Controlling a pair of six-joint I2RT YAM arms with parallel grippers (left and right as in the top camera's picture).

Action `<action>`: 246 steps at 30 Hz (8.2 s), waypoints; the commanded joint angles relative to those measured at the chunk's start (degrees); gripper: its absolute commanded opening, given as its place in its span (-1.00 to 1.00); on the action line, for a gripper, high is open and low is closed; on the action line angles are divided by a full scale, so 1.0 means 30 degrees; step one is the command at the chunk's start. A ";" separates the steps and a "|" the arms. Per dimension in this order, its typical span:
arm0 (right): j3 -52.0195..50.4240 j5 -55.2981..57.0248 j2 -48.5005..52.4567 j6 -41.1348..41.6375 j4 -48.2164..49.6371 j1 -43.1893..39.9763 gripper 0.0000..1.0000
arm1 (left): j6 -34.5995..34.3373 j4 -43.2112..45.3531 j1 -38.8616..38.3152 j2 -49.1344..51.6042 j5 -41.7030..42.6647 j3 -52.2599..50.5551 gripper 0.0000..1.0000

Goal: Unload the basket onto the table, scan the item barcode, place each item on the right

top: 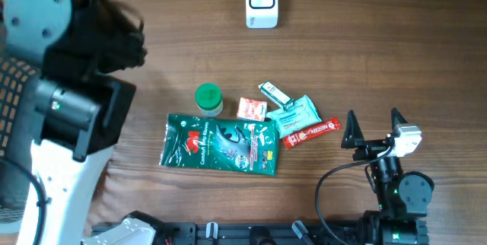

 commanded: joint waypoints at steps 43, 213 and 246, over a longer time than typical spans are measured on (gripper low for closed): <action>-0.0022 -0.0168 -0.0102 -0.0342 0.0087 -0.0022 0.99 | 0.3643 -0.1894 0.6812 -2.5755 2.2513 -1.6021 1.00; 1.6735 -1.8134 2.7110 -1.1111 -0.3738 0.6033 -0.83 | 0.4947 0.1479 0.6717 -2.4465 2.5915 -3.4942 1.00; 1.6735 -0.4313 2.7132 1.0819 -0.5107 0.6011 -0.15 | 0.4947 0.1479 0.6717 -2.4465 2.5915 -3.4935 1.00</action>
